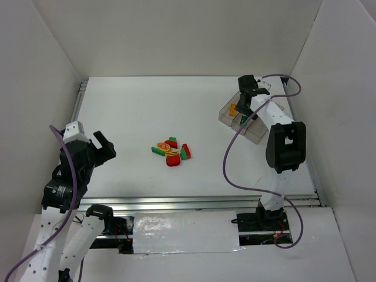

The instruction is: Sort the legos into containers by color

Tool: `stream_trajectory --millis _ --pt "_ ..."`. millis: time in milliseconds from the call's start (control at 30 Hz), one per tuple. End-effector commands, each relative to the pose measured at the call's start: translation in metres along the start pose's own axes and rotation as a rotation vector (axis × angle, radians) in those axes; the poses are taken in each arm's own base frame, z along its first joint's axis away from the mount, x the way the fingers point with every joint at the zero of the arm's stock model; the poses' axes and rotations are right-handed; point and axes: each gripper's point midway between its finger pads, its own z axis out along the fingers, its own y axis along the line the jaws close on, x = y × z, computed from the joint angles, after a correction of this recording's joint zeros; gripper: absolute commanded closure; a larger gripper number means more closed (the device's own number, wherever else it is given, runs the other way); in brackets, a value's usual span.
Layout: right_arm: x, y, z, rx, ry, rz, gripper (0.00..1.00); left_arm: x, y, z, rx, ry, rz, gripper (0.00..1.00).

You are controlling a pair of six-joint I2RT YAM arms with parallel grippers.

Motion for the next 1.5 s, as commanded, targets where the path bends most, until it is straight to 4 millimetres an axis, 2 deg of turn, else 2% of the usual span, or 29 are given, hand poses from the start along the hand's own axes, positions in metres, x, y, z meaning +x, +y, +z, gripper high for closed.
stream_trajectory --millis 0,33,100,133,200,233,300,333,367,433,467,500,633,700,800,1033,1333,1467 --pt "-0.02 0.011 -0.011 -0.048 -0.048 0.007 0.33 -0.01 -0.008 0.001 0.03 -0.028 0.009 0.0" --pt "-0.024 0.012 -0.018 -0.06 -0.06 0.012 0.28 -0.01 -0.008 0.002 0.03 -0.028 0.009 0.01" --pt "-0.021 0.019 -0.028 -0.099 -0.063 0.003 0.27 -0.009 -0.008 0.002 0.032 -0.026 0.011 0.0" --pt "-0.02 0.021 -0.04 -0.134 -0.073 -0.012 0.26 -0.009 -0.009 0.002 0.032 -0.026 0.011 0.01" --pt "-0.005 0.049 -0.062 -0.263 -0.067 -0.095 0.26 -0.009 -0.009 0.002 0.033 -0.024 0.013 0.01" --pt "0.009 0.057 -0.077 -0.329 -0.057 -0.142 0.26 -0.009 -0.009 0.002 0.035 -0.024 0.013 0.0" --pt "0.05 0.098 -0.11 -0.516 -0.013 -0.274 0.26 -0.009 -0.009 0.003 0.034 -0.023 0.013 0.0" --pt "0.068 0.106 -0.117 -0.545 0.003 -0.346 0.17 -0.009 -0.009 0.003 0.033 -0.022 0.014 0.01" --pt "0.094 0.122 -0.133 -0.582 0.019 -0.416 0.16 -0.009 -0.01 0.003 0.035 -0.021 0.014 0.0" --pt "0.132 0.133 -0.137 -0.59 0.074 -0.515 0.16 -0.008 -0.01 0.004 0.036 -0.017 0.016 0.0" --pt "0.157 0.142 -0.148 -0.619 0.099 -0.576 0.16 -0.007 -0.011 0.004 0.04 -0.014 0.017 0.0" --pt "0.175 0.145 -0.146 -0.617 0.124 -0.622 0.16 -0.007 -0.011 0.005 0.039 -0.012 0.019 0.0" --pt "0.229 0.162 -0.166 -0.715 0.157 -0.775 0.17 -0.007 -0.013 0.006 0.05 -0.007 0.022 0.01" --pt "0.242 0.167 -0.167 -0.715 0.149 -0.808 0.17 -0.006 -0.013 0.006 0.053 -0.006 0.025 0.0" --pt "0.249 0.166 -0.16 -0.681 0.159 -0.815 0.18 -0.006 -0.014 0.006 0.055 -0.003 0.026 0.01" --pt "0.266 0.153 -0.146 -0.645 0.189 -0.836 0.2 -0.004 -0.016 0.007 0.063 0.004 0.03 0.0" --pt "0.271 0.146 -0.136 -0.604 0.191 -0.834 0.25 -0.003 -0.017 0.008 0.069 0.012 0.036 0.0" --pt "0.277 0.145 -0.131 -0.602 0.204 -0.838 0.32 -0.003 -0.017 0.008 0.07 0.01 0.036 0.0"
